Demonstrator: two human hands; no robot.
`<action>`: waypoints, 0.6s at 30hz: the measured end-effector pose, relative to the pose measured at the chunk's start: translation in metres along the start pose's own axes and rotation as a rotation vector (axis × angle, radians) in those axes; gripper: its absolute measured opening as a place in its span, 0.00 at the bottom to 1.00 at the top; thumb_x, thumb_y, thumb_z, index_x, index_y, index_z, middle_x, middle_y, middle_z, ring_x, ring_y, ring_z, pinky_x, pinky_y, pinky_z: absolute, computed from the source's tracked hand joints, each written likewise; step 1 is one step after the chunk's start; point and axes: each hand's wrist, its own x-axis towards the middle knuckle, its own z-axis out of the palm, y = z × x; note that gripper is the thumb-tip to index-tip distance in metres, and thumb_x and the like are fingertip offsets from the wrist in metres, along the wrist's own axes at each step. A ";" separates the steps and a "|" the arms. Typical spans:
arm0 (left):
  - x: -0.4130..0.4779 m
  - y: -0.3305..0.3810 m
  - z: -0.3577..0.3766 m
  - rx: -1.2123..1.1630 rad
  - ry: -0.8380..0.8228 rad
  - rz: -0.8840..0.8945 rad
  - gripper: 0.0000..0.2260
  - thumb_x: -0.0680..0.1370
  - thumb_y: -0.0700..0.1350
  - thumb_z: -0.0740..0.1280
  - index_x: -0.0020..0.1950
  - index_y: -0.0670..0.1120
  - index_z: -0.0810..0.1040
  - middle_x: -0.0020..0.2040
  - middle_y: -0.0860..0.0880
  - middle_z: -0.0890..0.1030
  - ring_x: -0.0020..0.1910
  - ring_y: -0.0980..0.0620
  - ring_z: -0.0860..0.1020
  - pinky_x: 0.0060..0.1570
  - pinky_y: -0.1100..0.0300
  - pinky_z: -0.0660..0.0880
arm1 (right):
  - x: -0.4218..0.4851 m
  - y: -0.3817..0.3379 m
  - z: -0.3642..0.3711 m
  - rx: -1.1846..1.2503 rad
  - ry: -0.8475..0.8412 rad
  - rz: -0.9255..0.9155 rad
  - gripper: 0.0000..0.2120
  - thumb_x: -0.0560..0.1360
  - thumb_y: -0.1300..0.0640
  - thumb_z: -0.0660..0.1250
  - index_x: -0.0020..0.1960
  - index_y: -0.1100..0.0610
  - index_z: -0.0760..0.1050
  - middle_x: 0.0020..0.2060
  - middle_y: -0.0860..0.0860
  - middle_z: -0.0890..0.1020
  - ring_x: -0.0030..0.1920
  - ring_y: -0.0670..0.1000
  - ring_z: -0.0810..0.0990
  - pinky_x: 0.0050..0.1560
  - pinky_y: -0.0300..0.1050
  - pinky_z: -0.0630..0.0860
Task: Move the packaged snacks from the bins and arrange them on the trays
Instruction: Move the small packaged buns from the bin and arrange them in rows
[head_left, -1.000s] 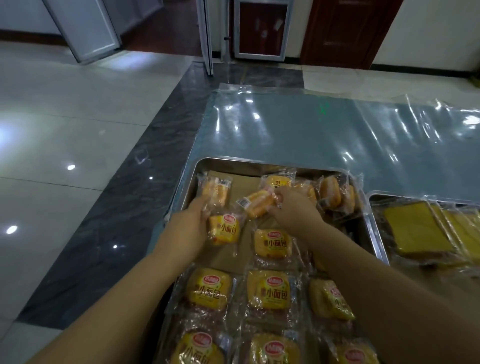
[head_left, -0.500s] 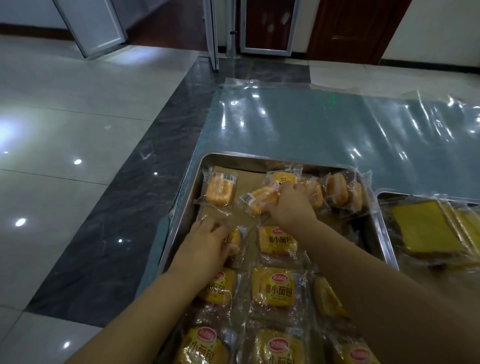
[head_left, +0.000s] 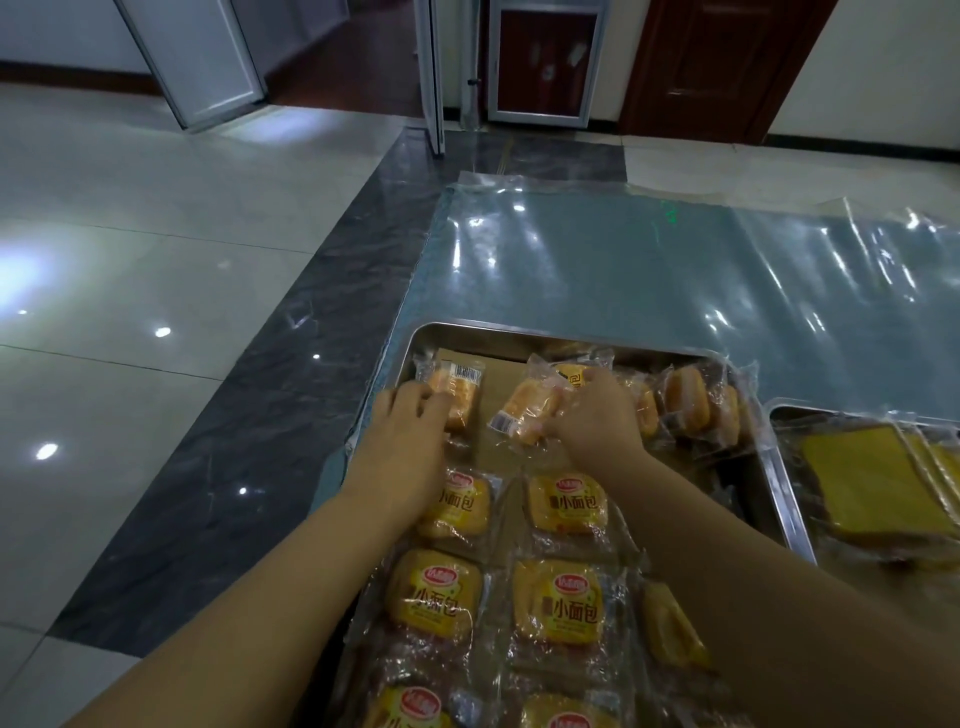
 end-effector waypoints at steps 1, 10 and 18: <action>0.007 -0.002 -0.001 0.059 -0.033 0.012 0.22 0.77 0.43 0.65 0.70 0.51 0.64 0.70 0.48 0.64 0.67 0.47 0.58 0.63 0.56 0.65 | 0.001 0.000 -0.002 0.003 0.011 -0.020 0.28 0.69 0.63 0.73 0.65 0.57 0.65 0.47 0.49 0.74 0.37 0.44 0.74 0.20 0.31 0.66; 0.042 -0.017 0.004 0.316 -0.206 0.148 0.23 0.76 0.40 0.65 0.69 0.50 0.64 0.71 0.48 0.65 0.66 0.46 0.63 0.65 0.53 0.64 | -0.005 0.008 -0.029 0.266 0.101 -0.060 0.31 0.66 0.64 0.76 0.63 0.51 0.67 0.42 0.44 0.76 0.38 0.43 0.78 0.22 0.27 0.69; 0.047 -0.003 -0.005 -0.304 0.068 -0.079 0.14 0.81 0.45 0.58 0.66 0.49 0.70 0.52 0.50 0.78 0.48 0.52 0.77 0.47 0.58 0.73 | -0.004 0.017 -0.031 0.324 0.111 -0.050 0.37 0.67 0.67 0.73 0.70 0.51 0.61 0.44 0.45 0.76 0.38 0.44 0.79 0.29 0.32 0.74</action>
